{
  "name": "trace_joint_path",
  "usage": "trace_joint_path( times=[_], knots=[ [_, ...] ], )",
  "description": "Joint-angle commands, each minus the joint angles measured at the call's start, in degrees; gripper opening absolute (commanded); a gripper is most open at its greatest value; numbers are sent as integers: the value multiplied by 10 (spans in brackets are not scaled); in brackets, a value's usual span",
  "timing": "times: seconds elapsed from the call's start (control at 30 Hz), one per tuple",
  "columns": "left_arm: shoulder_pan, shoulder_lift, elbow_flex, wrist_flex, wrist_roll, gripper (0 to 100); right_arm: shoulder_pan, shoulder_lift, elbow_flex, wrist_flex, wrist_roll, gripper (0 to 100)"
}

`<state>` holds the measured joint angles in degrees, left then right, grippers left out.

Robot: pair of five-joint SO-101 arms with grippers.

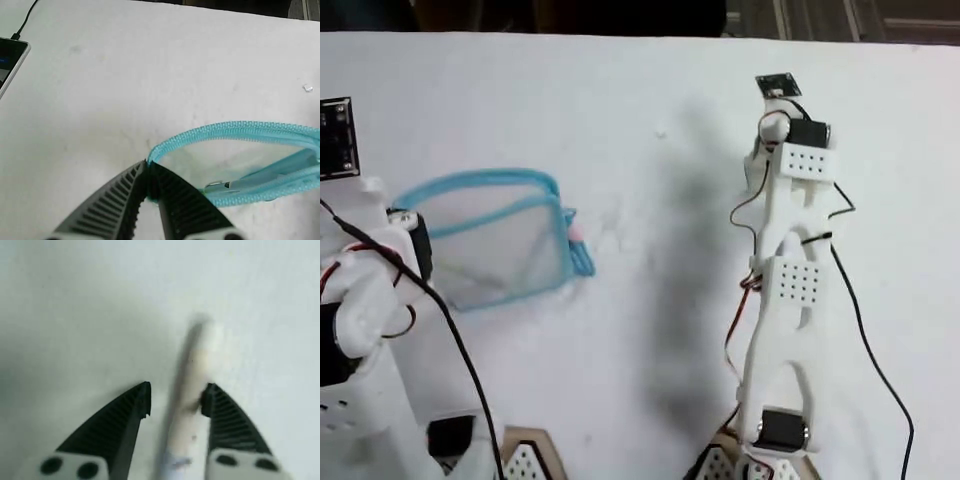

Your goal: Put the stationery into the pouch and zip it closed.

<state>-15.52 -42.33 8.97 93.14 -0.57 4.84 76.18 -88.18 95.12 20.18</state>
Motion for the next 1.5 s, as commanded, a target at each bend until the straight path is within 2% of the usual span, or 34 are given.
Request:
trace_joint_path(
  times=[0.0,0.2,0.43,0.6,0.87,1.03,1.13,1.27,1.47],
  knots=[
    [11,41,28,18,-4,23,-13,-6,-40,21,41,29],
    [10,41,28,18,-4,23,-10,-52,-72,62,4,18],
    [9,39,28,21,-4,23,-13,-214,-63,65,-48,17],
    [9,39,28,20,-4,23,-29,-358,27,65,-57,17],
    [9,40,28,18,-4,23,-109,-680,390,63,-70,17],
    [9,40,28,18,-4,23,-180,-854,637,44,-178,17],
    [9,40,28,18,-4,23,-200,-944,775,-16,-213,17],
    [9,40,28,18,-4,23,-213,-1056,956,-131,-219,17],
    [9,38,28,18,-4,23,-228,-1222,1213,-360,-219,17]
  ],
)
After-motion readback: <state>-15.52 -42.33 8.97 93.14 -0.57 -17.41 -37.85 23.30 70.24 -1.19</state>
